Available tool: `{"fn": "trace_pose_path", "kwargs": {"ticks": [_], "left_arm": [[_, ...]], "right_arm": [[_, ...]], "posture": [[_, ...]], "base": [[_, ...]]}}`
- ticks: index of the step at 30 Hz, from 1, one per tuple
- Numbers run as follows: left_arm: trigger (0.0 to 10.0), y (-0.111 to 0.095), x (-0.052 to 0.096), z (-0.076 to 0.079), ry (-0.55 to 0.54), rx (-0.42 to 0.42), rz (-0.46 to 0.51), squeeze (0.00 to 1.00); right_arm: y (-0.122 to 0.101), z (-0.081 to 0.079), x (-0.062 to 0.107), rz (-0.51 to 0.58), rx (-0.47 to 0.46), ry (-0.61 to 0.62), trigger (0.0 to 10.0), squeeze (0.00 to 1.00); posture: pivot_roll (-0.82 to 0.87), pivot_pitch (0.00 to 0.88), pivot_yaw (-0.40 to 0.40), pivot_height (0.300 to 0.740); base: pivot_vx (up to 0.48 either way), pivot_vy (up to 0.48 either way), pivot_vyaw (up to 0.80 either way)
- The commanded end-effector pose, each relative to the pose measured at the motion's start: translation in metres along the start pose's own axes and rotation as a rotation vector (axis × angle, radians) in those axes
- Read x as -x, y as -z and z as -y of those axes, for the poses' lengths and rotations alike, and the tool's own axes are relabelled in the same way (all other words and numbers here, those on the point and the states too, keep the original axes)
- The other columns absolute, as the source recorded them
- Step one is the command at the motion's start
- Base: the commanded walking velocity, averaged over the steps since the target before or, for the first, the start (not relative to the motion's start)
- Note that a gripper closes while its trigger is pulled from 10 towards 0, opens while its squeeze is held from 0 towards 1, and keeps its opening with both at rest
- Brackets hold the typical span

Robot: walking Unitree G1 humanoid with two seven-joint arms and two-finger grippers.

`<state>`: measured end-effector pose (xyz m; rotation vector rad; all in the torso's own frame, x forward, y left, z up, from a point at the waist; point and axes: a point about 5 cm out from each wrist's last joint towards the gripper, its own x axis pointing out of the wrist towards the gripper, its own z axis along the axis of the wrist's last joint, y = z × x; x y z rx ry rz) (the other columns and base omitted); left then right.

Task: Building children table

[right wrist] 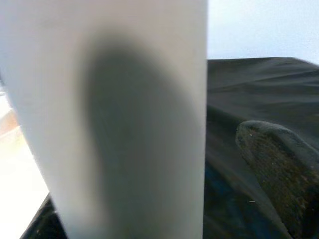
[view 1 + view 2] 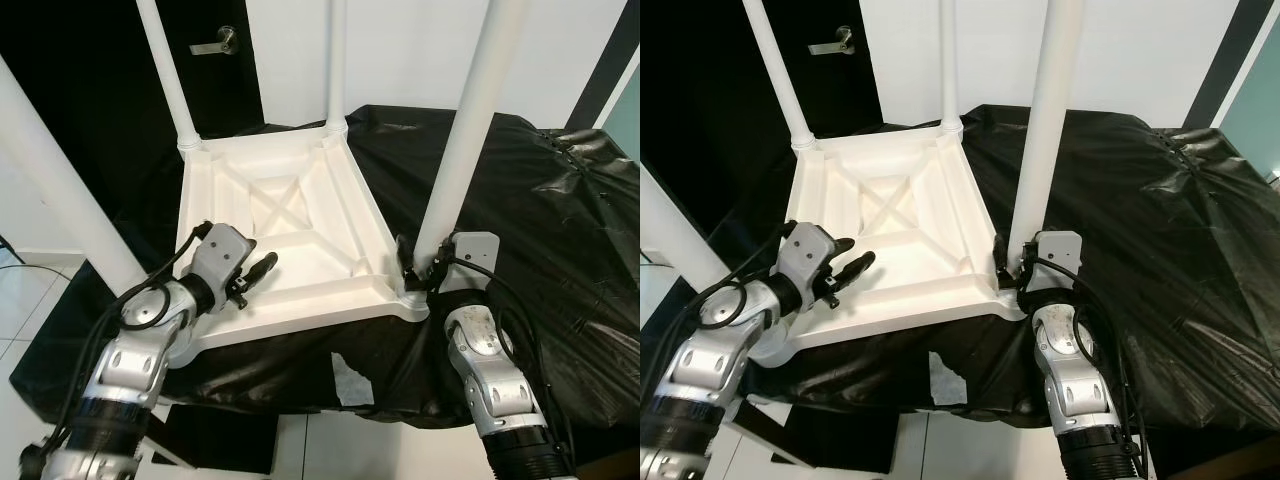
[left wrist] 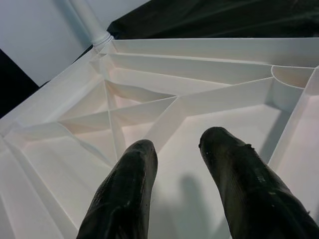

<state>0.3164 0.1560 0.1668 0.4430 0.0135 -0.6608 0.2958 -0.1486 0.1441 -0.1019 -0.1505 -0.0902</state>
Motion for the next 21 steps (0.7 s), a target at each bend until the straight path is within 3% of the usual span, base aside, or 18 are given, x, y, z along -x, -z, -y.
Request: {"fn": "trace_pose_path", "kwargs": {"ticks": [1, 7, 11, 16, 17, 19, 20, 21], "left_arm": [[10.0, -0.001, 0.002, -0.016, -0.126, -0.026, -0.008, 0.0], [10.0, -0.009, -0.007, -0.007, -0.064, -0.023, 0.025, 0.0], [10.0, -0.006, -0.005, 0.002, -0.019, -0.022, 0.022, 0.0], [10.0, 0.0, 0.001, 0.001, -0.029, -0.021, 0.001, 0.0], [10.0, 0.002, 0.003, -0.001, -0.04, -0.027, -0.01, 0.0], [10.0, 0.002, 0.003, -0.001, -0.04, -0.027, -0.01, 0.0], [10.0, 0.006, 0.004, -0.005, -0.064, -0.029, -0.027, 0.0], [10.0, 0.009, 0.004, -0.01, -0.083, -0.03, -0.041, 0.0]], "right_arm": [[0.023, 0.038, 0.006, -0.117, 0.061, 0.201, 10.0, 0.0], [0.02, 0.027, 0.005, -0.085, 0.024, 0.151, 10.0, 0.0], [0.015, 0.018, 0.002, -0.057, -0.002, 0.103, 10.0, 0.0], [0.013, 0.019, -0.003, -0.056, -0.012, 0.102, 9.7, 0.0], [0.013, 0.02, -0.005, -0.055, -0.01, 0.1, 8.0, 0.0], [0.013, 0.02, -0.005, -0.055, -0.01, 0.1, 8.0, 0.0], [0.013, 0.02, -0.006, -0.059, -0.004, 0.101, 0.0, 0.0], [0.013, 0.019, -0.006, -0.064, 0.003, 0.096, 0.0, 0.0]], "posture": [[-0.05, 0.0, 0.043, 0.74], [-0.07, 0.0, 0.059, 0.74], [-0.07, 0.0, 0.059, 0.74], [-0.06, 0.0, 0.053, 0.74], [-0.05, 0.0, 0.047, 0.74], [-0.05, 0.0, 0.047, 0.74], [-0.04, 0.0, 0.041, 0.74], [-0.04, 0.0, 0.037, 0.74]], "base": [[0.0, 0.0, 0.0], [0.0, 0.0, 0.0], [0.0, 0.0, 0.0], [0.0, 0.0, 0.0], [0.0, 0.0, 0.0], [0.0, 0.0, 0.0], [0.0, 0.0, 0.0], [0.0, 0.0, 0.0]]}}
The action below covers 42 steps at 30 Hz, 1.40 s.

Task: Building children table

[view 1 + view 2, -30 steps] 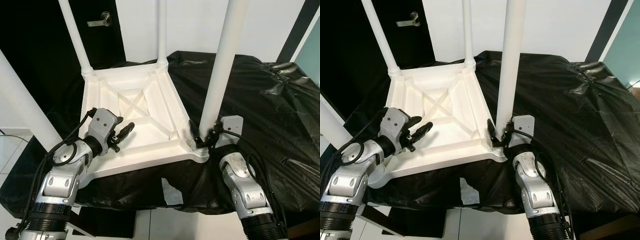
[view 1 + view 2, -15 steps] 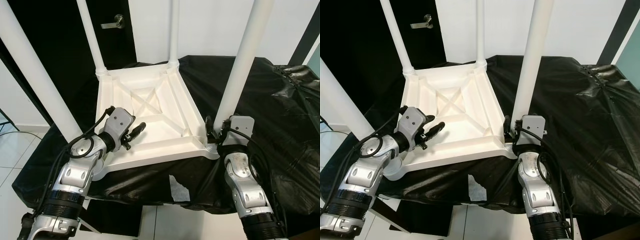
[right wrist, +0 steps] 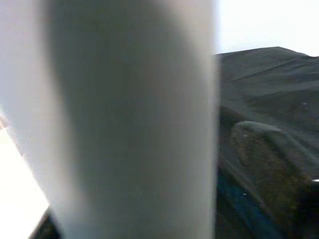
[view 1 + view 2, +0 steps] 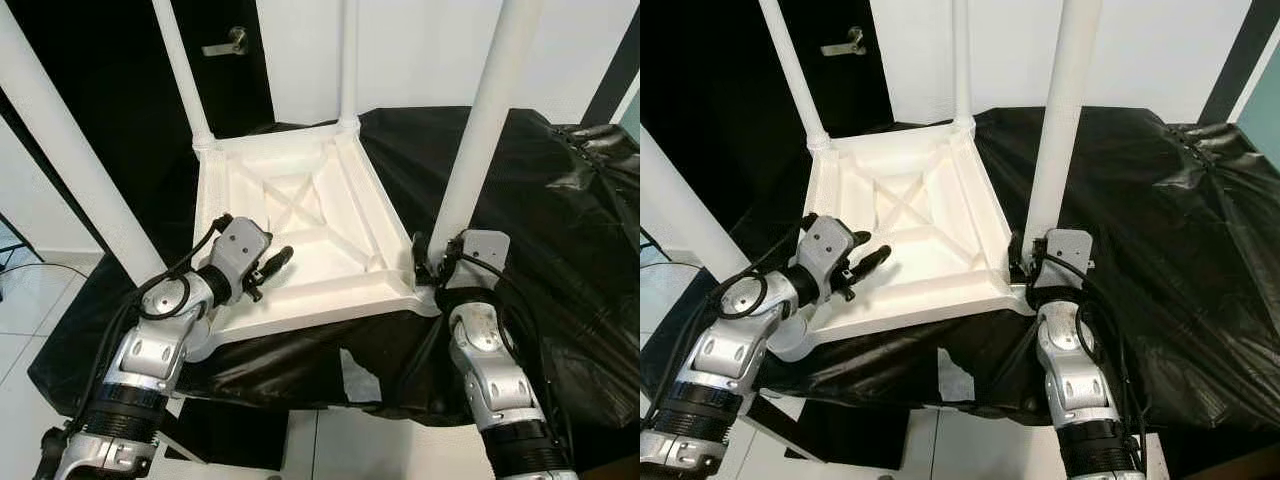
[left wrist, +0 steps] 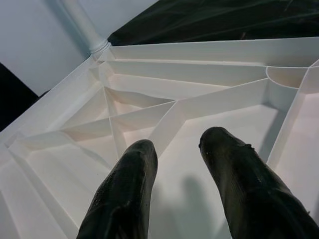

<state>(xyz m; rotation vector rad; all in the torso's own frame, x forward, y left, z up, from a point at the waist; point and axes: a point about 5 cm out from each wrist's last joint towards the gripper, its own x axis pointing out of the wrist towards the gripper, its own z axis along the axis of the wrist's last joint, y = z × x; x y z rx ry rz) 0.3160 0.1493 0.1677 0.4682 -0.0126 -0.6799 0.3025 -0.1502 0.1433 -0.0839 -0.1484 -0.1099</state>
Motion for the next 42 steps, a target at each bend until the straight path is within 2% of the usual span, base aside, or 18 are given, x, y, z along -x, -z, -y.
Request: {"fn": "trace_pose_path", "kwargs": {"ticks": [1, 9, 13, 15, 20, 26, 27, 28, 33, 34, 36, 38, 39, 41, 42], "left_arm": [[10.0, 0.013, 0.008, -0.014, -0.096, 0.002, -0.062, 0.0], [10.0, 0.019, 0.007, -0.025, -0.118, -0.039, -0.097, 0.0], [10.0, 0.016, 0.0, -0.03, -0.112, -0.067, -0.098, 0.0], [10.0, 0.016, 0.0, -0.03, -0.112, -0.067, -0.098, 0.0], [10.0, 0.013, -0.011, -0.037, -0.118, -0.089, -0.098, 0.0], [10.0, 0.011, -0.017, -0.042, -0.131, -0.108, -0.104, 0.0], [10.0, 0.01, -0.019, -0.045, -0.152, -0.103, -0.104, 0.0], [10.0, 0.009, -0.02, -0.046, -0.167, -0.097, -0.103, 0.0], [10.0, 0.002, -0.022, -0.042, -0.154, -0.069, -0.055, 0.0], [10.0, -0.002, -0.019, -0.028, -0.085, -0.024, 0.005, 0.0], [10.0, -0.004, -0.018, -0.022, -0.054, -0.001, 0.028, 0.0], [10.0, -0.008, -0.007, 0.004, 0.067, 0.073, 0.09, 0.0], [10.0, -0.008, -0.007, 0.004, 0.067, 0.073, 0.09, 0.0], [10.0, -0.011, 0.003, 0.025, 0.165, 0.118, 0.136, 0.0], [10.0, -0.011, 0.003, 0.025, 0.165, 0.118, 0.136, 0.0]], "right_arm": [[0.011, 0.018, 0.001, -0.059, 0.019, 0.076, 0.0, 0.0], [0.017, 0.014, 0.013, -0.095, 0.036, 0.069, 0.0, 0.0], [0.018, 0.002, 0.026, -0.104, 0.035, 0.049, 0.0, 0.0], [0.018, 0.002, 0.026, -0.104, 0.035, 0.049, 0.0, 0.0], [0.014, -0.013, 0.034, -0.09, 0.077, 0.014, 0.0, 0.0], [0.012, -0.018, 0.037, -0.087, 0.074, 0.001, 0.0, 0.0], [0.013, -0.018, 0.038, -0.091, 0.072, 0.008, 1.1, 0.0], [0.013, -0.018, 0.038, -0.095, 0.071, 0.014, 10.0, 0.0], [0.013, -0.016, 0.035, -0.084, 0.064, 0.021, 10.0, 0.0], [0.01, -0.013, 0.032, -0.069, 0.063, 0.027, 10.0, 0.0], [0.009, -0.012, 0.031, -0.062, 0.061, 0.029, 10.0, 0.0], [0.008, -0.006, 0.026, -0.056, 0.079, 0.048, 10.0, 0.0], [0.008, -0.006, 0.026, -0.056, 0.079, 0.048, 10.0, 0.0], [0.008, -0.002, 0.022, -0.059, 0.089, 0.062, 10.0, 0.0], [0.008, -0.002, 0.022, -0.059, 0.089, 0.062, 10.0, 0.0]], "posture": [[-0.04, 0.0, 0.037, 0.74], [-0.05, 0.0, 0.035, 0.74], [-0.06, 0.0, 0.042, 0.74], [-0.06, 0.0, 0.042, 0.74], [-0.07, 0.0, 0.048, 0.74], [-0.09, 0.0, 0.055, 0.74], [-0.09, 0.0, 0.055, 0.74], [-0.08, 0.0, 0.056, 0.74], [-0.08, 0.0, 0.055, 0.74], [-0.07, 0.0, 0.052, 0.74], [-0.07, 0.0, 0.052, 0.74], [-0.06, 0.0, 0.043, 0.74], [-0.06, 0.0, 0.043, 0.74], [-0.05, 0.0, 0.037, 0.74], [-0.05, 0.0, 0.037, 0.74]], "base": [[0.0, 0.0, 0.0], [0.0, 0.0, 0.0], [0.0, 0.0, 0.0], [0.0, 0.0, 0.0], [0.0, 0.0, 0.0], [0.0, 0.0, 0.0], [0.0, 0.0, 0.0], [0.0, 0.0, 0.0], [0.0, 0.0, 0.0], [0.0, 0.0, 0.0], [0.0, 0.0, 0.0], [0.0, 0.0, 0.0], [0.0, 0.0, 0.0], [0.0, 0.0, 0.0], [0.0, 0.0, 0.0]]}}
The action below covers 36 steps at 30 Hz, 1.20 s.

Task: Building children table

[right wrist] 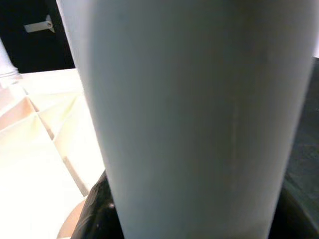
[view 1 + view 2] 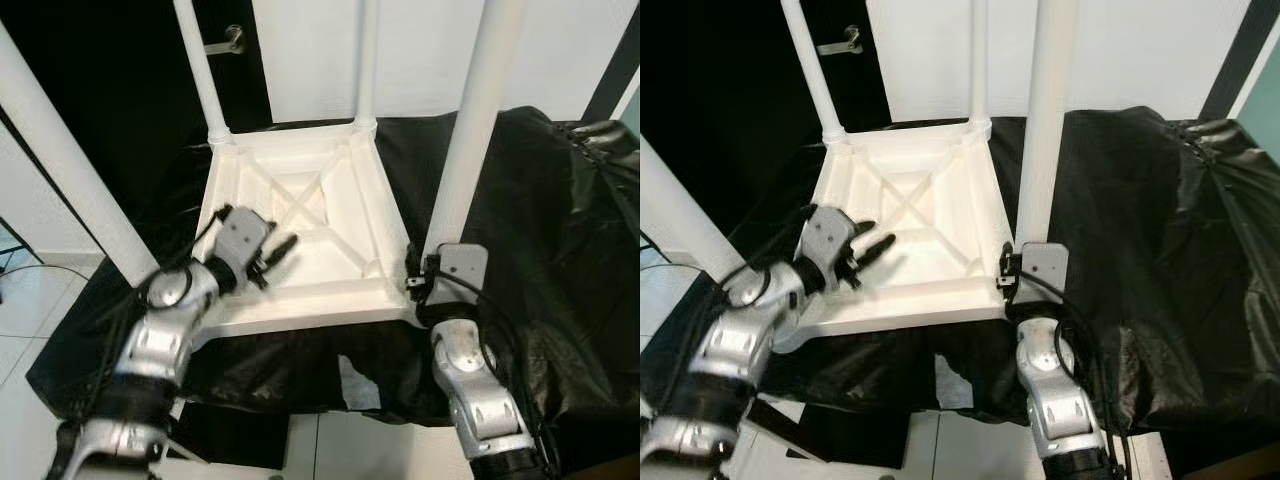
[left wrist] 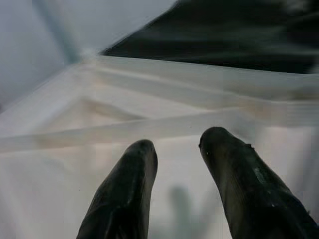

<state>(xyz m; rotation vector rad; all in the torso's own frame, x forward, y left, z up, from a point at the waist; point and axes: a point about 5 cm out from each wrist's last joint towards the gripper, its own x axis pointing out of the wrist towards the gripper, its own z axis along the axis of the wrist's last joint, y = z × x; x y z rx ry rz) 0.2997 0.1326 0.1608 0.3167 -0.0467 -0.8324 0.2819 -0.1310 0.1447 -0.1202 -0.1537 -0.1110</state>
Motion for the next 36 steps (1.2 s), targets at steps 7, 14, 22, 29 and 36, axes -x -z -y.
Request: {"fn": "trace_pose_path", "kwargs": {"ticks": [7, 14, 22, 29, 36], "left_arm": [[10.0, -0.007, 0.025, 0.029, 0.17, 0.054, 0.017, 0.0], [10.0, 0.009, 0.046, -0.007, -0.055, -0.005, -0.102, 0.0], [10.0, 0.013, 0.048, -0.041, -0.171, -0.073, -0.181, 0.0], [10.0, 0.004, 0.04, -0.059, -0.15, -0.164, -0.18, 0.0], [10.0, -0.001, 0.028, -0.066, -0.119, -0.189, -0.165, 0.0]], "right_arm": [[0.011, 0.017, -0.009, -0.052, 0.057, 0.053, 10.0, 0.0], [0.01, 0.021, -0.014, -0.037, 0.059, 0.05, 0.0, 0.0], [0.012, 0.027, -0.012, -0.037, 0.065, 0.08, 0.0, 0.0], [0.012, 0.028, -0.003, -0.029, 0.057, 0.118, 0.0, 0.0], [0.012, 0.012, 0.008, -0.039, 0.031, 0.113, 0.0, 0.0]], "posture": [[-0.01, 0.0, 0.013, 0.74], [0.02, 0.0, -0.01, 0.74], [-0.01, 0.0, 0.016, 0.74], [-0.06, 0.0, 0.06, 0.74], [-0.08, 0.0, 0.078, 0.74]], "base": [[0.0, 0.0, 0.0], [0.0, 0.0, 0.0], [0.0, 0.0, 0.0], [0.0, 0.0, 0.0], [0.0, 0.0, 0.0]]}}
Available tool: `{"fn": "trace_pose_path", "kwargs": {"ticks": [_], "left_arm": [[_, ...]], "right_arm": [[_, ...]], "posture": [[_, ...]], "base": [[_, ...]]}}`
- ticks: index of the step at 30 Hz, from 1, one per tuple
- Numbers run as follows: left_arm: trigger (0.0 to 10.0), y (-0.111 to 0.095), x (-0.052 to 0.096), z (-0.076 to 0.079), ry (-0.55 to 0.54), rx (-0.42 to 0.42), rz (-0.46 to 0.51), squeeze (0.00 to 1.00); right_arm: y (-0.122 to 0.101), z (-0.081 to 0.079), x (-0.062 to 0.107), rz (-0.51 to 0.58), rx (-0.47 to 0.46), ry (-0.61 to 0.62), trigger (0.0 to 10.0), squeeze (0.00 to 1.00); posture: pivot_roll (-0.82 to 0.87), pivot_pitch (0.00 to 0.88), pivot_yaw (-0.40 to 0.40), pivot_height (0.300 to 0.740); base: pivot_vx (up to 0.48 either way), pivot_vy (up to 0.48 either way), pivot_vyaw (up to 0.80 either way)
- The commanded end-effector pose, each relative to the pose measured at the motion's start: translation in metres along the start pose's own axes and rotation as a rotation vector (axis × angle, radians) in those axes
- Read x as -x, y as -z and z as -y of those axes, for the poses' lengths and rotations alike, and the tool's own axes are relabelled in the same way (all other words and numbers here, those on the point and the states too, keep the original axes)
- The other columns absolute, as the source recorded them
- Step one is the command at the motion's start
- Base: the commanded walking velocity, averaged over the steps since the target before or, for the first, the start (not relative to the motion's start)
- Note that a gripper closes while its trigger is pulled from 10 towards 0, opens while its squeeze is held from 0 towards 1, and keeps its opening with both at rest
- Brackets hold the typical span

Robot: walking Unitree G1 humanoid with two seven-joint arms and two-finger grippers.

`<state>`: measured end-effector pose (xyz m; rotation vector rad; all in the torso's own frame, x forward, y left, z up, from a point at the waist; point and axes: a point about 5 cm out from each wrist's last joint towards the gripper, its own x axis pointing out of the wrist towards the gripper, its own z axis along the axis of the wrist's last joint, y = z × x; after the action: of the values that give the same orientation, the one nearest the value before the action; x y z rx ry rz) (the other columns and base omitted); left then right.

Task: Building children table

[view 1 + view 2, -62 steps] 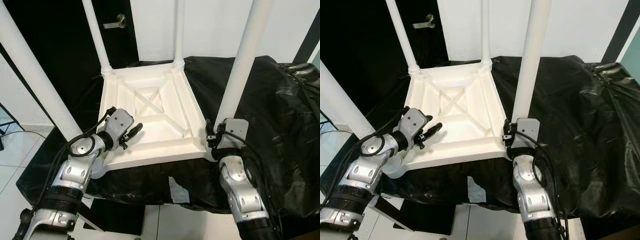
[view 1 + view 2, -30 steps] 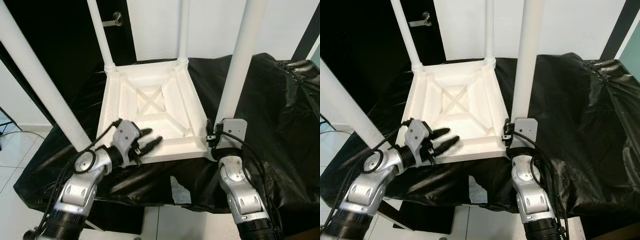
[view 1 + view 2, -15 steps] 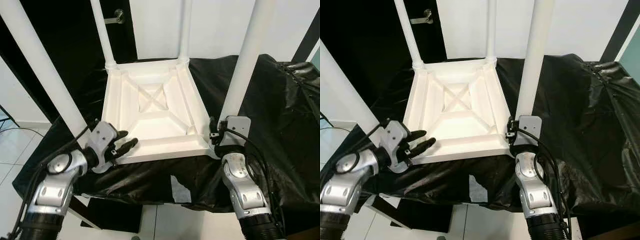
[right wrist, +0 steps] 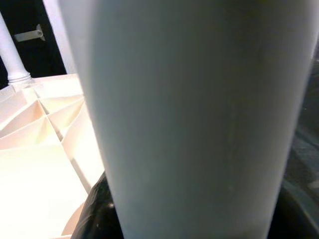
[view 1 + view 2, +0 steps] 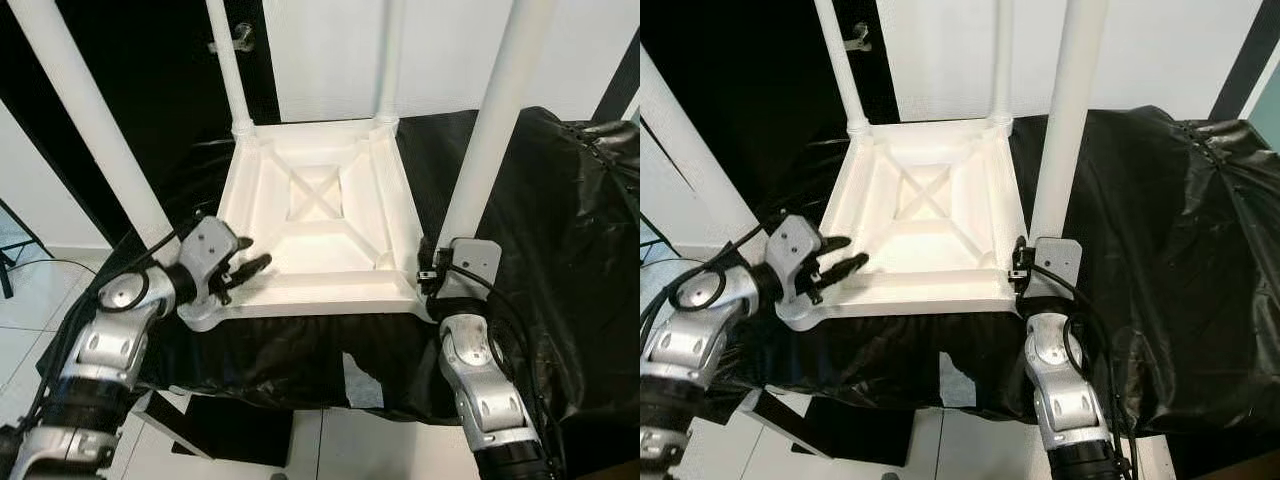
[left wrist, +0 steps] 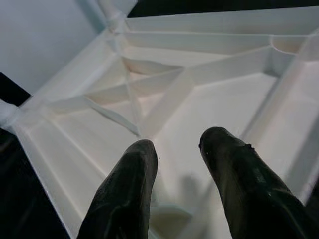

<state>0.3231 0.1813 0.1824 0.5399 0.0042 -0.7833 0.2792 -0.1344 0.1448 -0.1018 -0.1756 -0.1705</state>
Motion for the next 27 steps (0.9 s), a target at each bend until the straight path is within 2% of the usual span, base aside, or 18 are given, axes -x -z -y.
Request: {"fn": "trace_pose_path", "kwargs": {"ticks": [1, 4, 5, 6, 10, 11, 12, 17, 18, 22, 23, 24, 27], "left_arm": [[10.0, 0.006, 0.005, -0.012, -0.094, -0.004, -0.036, 0.0], [10.0, 0.006, 0.003, -0.012, -0.088, -0.006, -0.029, 0.0], [10.0, 0.005, 0.001, -0.011, -0.083, -0.007, -0.026, 0.0], [10.0, 0.005, -0.001, -0.009, -0.069, -0.002, -0.017, 0.0], [10.0, 0.004, -0.003, 0.002, -0.03, 0.036, 0.015, 0.0], [10.0, 0.003, -0.003, 0.007, -0.019, 0.055, 0.032, 0.0], [10.0, 0.002, -0.003, 0.012, -0.006, 0.078, 0.049, 0.0], [10.0, -0.001, -0.003, 0.022, 0.014, 0.106, 0.081, 0.0], [10.0, -0.003, -0.004, 0.027, 0.011, 0.147, 0.101, 0.0], [10.0, -0.004, -0.004, 0.031, 0.008, 0.175, 0.114, 0.0], [10.0, -0.006, -0.003, 0.038, 0.002, 0.205, 0.136, 0.0], [10.0, -0.008, -0.002, 0.042, -0.009, 0.22, 0.154, 0.0], [10.0, -0.01, 0.002, 0.049, -0.012, 0.256, 0.176, 0.0]], "right_arm": [[0.012, 0.009, 0.005, -0.054, 0.048, 0.051, 0.0, 0.0], [0.012, 0.008, 0.006, -0.057, 0.048, 0.058, 0.0, 0.0], [0.012, 0.009, 0.006, -0.058, 0.049, 0.06, 4.8, 0.0], [0.012, 0.012, 0.004, -0.05, 0.047, 0.069, 10.0, 0.0], [0.007, 0.019, -0.001, -0.013, 0.057, 0.057, 10.0, 0.0], [0.006, 0.02, -0.003, -0.002, 0.057, 0.049, 10.0, 0.18], [0.005, 0.021, -0.004, 0.004, 0.048, 0.036, 10.0, 1.0], [0.002, 0.021, -0.005, 0.019, 0.034, 0.015, 10.0, 1.0], [-0.001, 0.02, -0.005, 0.04, 0.025, -0.003, 10.0, 1.0], [-0.003, 0.018, -0.004, 0.057, 0.018, -0.017, 10.0, 1.0], [-0.005, 0.015, -0.001, 0.075, 0.019, -0.043, 10.0, 0.85], [-0.005, 0.012, 0.002, 0.079, 0.004, -0.071, 10.0, 0.0], [-0.006, 0.007, 0.006, 0.092, -0.01, -0.105, 10.0, 0.0]], "posture": [[-0.08, 0.0, 0.078, 0.74], [-0.09, 0.0, 0.083, 0.74], [-0.09, 0.0, 0.086, 0.74], [-0.1, 0.0, 0.086, 0.74], [-0.09, 0.0, 0.082, 0.74], [-0.09, 0.0, 0.077, 0.74], [-0.08, 0.0, 0.074, 0.74], [-0.07, 0.0, 0.066, 0.74], [-0.06, 0.0, 0.05, 0.74], [-0.05, 0.0, 0.047, 0.74], [-0.03, 0.0, 0.028, 0.74], [-0.02, 0.0, 0.023, 0.74], [-0.02, 0.0, 0.02, 0.74]], "base": [[0.0, 0.0, 0.0], [0.0, 0.0, 0.0], [0.0, 0.0, 0.0], [0.0, 0.0, 0.0], [0.0, 0.0, 0.0], [0.0, 0.0, 0.0], [0.0, 0.0, 0.0], [0.0, 0.0, 0.0], [0.0, 0.0, 0.0], [0.0, 0.0, 0.0], [0.0, 0.0, 0.0], [0.0, 0.0, 0.0], [0.0, 0.0, 0.0]]}}
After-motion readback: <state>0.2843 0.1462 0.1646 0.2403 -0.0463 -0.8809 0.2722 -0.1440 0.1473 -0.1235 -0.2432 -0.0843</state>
